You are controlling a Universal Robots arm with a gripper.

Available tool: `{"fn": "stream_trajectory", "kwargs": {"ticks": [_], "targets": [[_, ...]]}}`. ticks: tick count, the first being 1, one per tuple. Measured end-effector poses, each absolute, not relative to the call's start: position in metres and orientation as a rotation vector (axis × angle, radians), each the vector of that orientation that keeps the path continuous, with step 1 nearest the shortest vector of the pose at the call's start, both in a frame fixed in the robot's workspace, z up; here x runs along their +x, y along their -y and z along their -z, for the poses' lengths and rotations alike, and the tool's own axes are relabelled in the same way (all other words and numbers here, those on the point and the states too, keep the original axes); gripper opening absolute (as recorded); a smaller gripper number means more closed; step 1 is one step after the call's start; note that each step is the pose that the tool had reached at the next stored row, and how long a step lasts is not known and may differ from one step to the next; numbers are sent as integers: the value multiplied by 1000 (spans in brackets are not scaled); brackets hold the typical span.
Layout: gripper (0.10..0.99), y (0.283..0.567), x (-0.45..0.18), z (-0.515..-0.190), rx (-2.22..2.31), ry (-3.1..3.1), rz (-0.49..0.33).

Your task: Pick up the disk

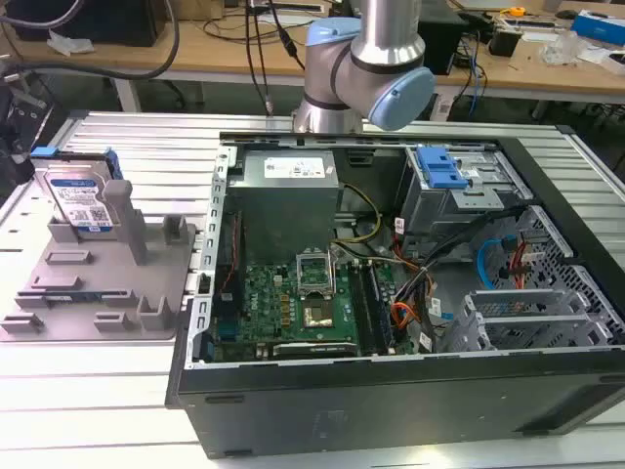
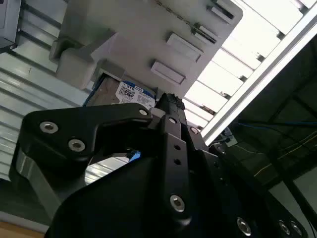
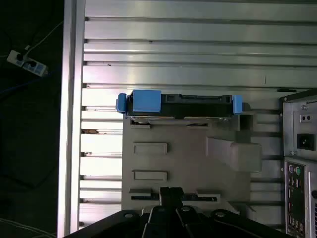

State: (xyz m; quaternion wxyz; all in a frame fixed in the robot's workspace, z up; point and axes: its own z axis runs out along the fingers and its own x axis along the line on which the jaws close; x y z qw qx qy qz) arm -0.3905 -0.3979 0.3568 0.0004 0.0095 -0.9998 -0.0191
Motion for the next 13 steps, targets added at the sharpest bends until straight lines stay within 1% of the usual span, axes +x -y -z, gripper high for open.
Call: {"fn": "stream_trajectory", "kwargs": {"ticks": [8,13], "targets": [[106,398,-390,-357,30,3140,60],[106,398,-391,-356,293,3123,60]]}}
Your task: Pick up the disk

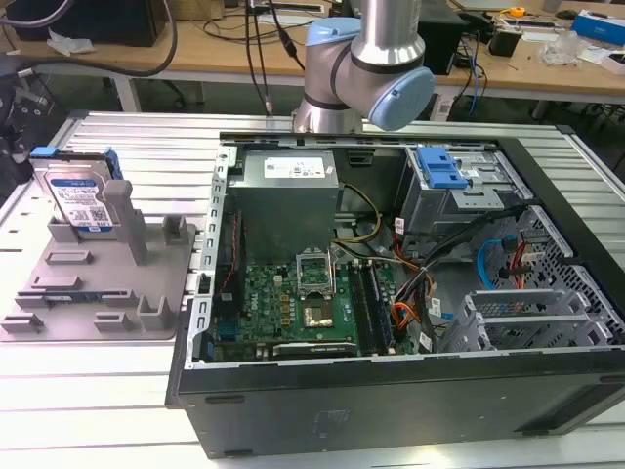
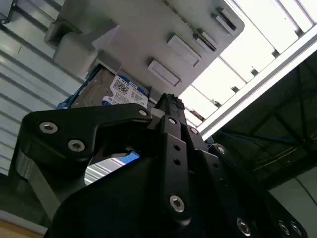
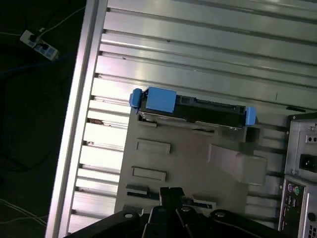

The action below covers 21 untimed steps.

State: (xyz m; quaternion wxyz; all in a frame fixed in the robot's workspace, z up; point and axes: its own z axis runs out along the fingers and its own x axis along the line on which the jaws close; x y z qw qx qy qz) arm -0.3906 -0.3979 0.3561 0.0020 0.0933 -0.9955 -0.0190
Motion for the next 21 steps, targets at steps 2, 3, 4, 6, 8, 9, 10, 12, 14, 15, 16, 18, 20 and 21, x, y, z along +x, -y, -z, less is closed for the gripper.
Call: {"fn": "stream_trajectory", "kwargs": {"ticks": [2,3,4,6,8,9,10,12,14,15,16,18,20,21], "targets": [[114,398,-391,-355,452,3102,59],[169,398,-391,-355,502,3094,59],[235,398,-391,-355,552,3085,59],[416,398,-391,-354,639,3067,59],[416,398,-391,-354,693,3054,58],[482,398,-391,-354,758,3038,58],[482,398,-391,-353,834,3017,55],[482,398,-391,-353,900,2997,52],[482,398,-391,-353,968,2974,49],[482,398,-391,-353,1022,2956,48],[482,398,-391,-353,1075,2937,47],[482,398,-391,-352,1177,2897,44],[482,398,-391,-352,1229,2876,43],[482,398,-391,-352,1273,2856,42]]}}
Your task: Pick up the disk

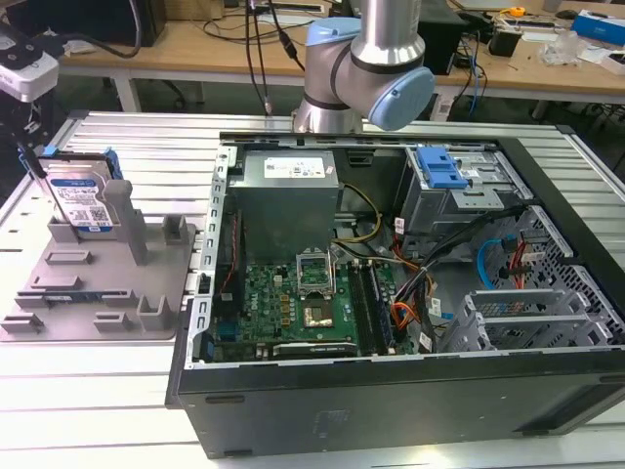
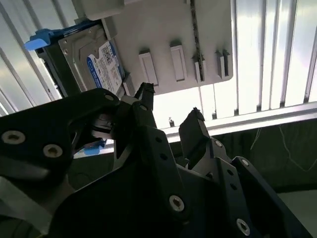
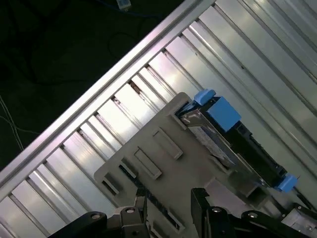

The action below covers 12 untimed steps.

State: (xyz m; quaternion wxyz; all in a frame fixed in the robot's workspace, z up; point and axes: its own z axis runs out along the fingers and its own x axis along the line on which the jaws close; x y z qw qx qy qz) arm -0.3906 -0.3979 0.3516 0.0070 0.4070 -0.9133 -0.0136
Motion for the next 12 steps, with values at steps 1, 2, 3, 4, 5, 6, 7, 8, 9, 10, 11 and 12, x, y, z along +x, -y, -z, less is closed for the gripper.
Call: {"fn": "stream_trajectory", "kwargs": {"ticks": [1,2,3,4,5,6,7,8,9,10,11,12], "targets": [[482,398,-391,-351,1325,2833,41],[482,398,-391,-351,1355,2818,41],[482,398,-391,-351,1382,2805,40],[482,398,-391,-351,1422,2785,40],[482,398,-391,-351,1449,2771,39],[482,398,-391,-351,1475,2758,38],[482,398,-391,-351,1499,2745,38],[482,398,-391,-350,1539,2723,37],[482,398,-391,-350,1583,2698,35],[482,398,-391,-350,1612,2682,34],[482,398,-391,-350,1653,2657,33],[482,398,-391,-350,1677,2643,32]]}}
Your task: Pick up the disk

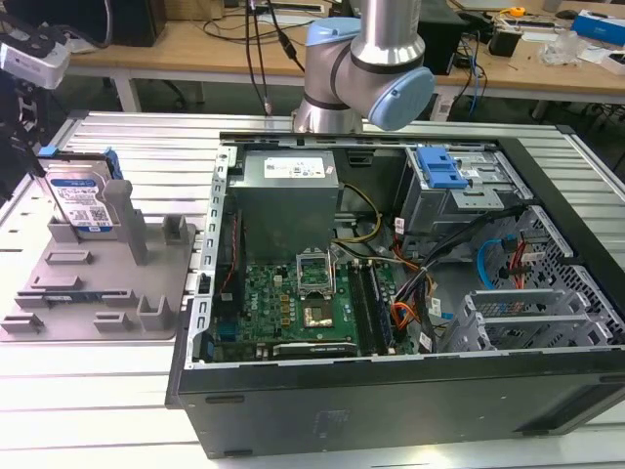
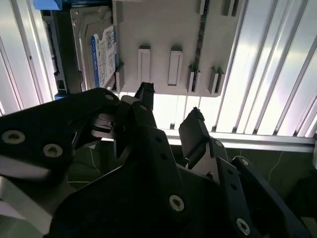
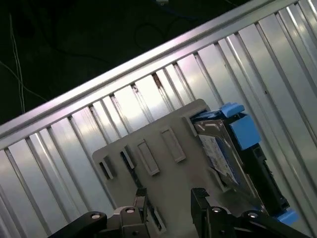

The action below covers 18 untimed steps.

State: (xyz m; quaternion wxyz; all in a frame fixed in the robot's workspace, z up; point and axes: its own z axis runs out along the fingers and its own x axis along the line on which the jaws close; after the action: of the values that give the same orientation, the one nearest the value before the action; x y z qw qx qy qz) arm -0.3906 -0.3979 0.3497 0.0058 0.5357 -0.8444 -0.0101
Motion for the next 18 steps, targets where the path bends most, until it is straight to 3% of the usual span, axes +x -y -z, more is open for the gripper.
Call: {"fn": "stream_trajectory", "kwargs": {"ticks": [18], "targets": [[482,398,-391,-348,2071,2357,9]]}}
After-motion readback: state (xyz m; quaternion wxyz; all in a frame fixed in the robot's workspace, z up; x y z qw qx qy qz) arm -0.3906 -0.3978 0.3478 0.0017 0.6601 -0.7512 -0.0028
